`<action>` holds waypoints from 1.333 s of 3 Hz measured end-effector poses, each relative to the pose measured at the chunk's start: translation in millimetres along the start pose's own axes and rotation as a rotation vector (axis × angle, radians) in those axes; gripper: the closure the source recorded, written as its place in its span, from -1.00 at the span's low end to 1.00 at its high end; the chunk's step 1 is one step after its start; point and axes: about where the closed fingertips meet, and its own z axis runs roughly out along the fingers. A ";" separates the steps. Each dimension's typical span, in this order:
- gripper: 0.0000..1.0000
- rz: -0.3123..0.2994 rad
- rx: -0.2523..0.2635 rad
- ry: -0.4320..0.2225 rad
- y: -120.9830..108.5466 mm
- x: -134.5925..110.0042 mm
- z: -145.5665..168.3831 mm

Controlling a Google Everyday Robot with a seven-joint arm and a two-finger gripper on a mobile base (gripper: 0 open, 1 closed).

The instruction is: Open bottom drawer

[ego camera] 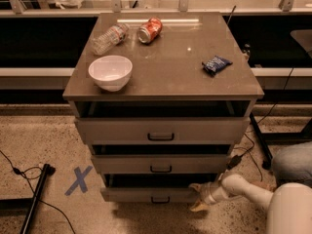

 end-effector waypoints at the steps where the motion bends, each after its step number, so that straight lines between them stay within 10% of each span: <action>1: -0.24 -0.023 -0.049 -0.049 27.8 -9.9 -10.7; 4: -0.40 -0.050 -0.175 -0.132 122.8 -34.0 -52.5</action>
Offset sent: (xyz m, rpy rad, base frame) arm -0.1163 -0.0136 0.0438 0.1075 0.0916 0.1351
